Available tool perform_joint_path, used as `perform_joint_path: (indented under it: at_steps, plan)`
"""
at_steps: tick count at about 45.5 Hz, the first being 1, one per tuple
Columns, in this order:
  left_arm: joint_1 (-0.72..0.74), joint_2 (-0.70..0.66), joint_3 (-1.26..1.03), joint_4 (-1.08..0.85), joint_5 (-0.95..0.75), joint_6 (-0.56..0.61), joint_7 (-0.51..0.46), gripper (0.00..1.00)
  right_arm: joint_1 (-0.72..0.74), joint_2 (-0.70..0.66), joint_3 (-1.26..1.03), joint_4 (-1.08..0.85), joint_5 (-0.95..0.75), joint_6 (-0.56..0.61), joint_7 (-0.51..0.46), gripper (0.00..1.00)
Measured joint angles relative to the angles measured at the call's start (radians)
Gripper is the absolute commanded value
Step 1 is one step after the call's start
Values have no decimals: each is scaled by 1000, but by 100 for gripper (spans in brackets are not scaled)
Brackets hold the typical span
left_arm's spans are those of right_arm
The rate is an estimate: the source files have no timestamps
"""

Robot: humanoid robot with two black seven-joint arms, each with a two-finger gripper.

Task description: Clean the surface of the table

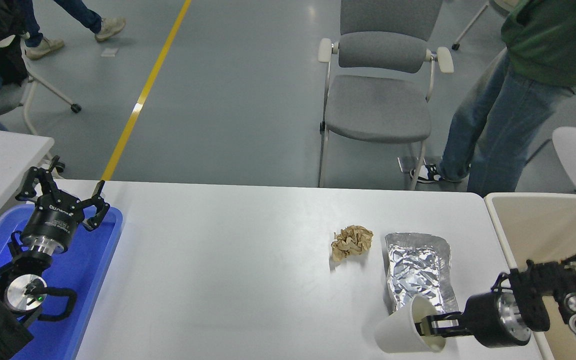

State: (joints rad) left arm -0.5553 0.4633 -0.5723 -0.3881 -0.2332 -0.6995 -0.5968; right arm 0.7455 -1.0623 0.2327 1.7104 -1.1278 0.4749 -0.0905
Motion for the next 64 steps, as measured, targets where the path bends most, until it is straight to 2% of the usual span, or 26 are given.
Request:
perform_joint_path:
  at_steps: [18,34,44,51,64]
  plan:
    - [0,0,0,0,0,0,0,100,254,-367,6,23,195,204,4,0]
    - [0,0,0,0,0,0,0,100,413,-565,7,20,267,355,4,0]
    - [0,0,0,0,0,0,0,100,445,-596,3,-6,281,383,2,0]
    - [0,0,0,0,0,0,0,100,450,-571,-10,-83,276,370,0,0]
    - [0,0,0,0,0,0,0,100,436,-477,-136,-251,268,220,-1,0]
